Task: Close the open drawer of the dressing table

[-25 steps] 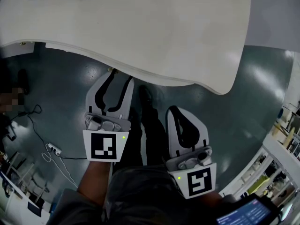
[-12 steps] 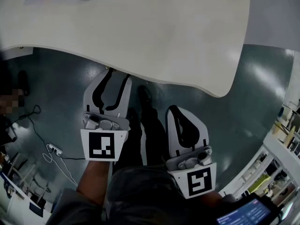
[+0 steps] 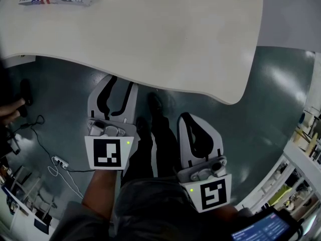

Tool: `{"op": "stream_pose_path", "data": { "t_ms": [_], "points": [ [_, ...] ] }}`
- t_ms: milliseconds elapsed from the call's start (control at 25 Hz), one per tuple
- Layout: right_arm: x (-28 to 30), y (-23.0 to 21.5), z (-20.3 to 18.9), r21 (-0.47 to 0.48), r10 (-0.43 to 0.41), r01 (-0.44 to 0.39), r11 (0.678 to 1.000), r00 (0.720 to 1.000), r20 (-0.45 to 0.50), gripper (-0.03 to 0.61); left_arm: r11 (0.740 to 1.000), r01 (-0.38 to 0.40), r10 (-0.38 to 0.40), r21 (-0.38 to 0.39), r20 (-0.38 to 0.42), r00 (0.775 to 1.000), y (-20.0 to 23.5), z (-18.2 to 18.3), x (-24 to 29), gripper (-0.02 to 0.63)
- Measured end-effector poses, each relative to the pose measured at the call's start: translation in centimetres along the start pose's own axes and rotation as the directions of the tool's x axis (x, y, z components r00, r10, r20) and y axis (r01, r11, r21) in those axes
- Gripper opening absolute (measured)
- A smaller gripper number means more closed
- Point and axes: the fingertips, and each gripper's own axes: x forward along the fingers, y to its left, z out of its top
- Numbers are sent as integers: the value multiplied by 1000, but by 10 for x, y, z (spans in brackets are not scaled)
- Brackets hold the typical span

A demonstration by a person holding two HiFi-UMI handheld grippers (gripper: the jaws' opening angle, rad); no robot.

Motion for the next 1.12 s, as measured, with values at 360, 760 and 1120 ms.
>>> {"op": "stream_pose_path", "data": {
  "t_ms": [360,760,1120],
  "points": [
    [-4,-5,1,0,-19,19,1000,1000,-1,15,1000,-5,5,0,31,1000,2,7,7,160],
    [-4,-1,4,-6,-18,18,1000,1000,11,15,1000,5,-5,-22,40,999,-7,8,-2,179],
    [-20,30,20,-38,15,-12,999,996,84,15,999,-21,24,-26,91,996,-15,30,-60,179]
  ]
}}
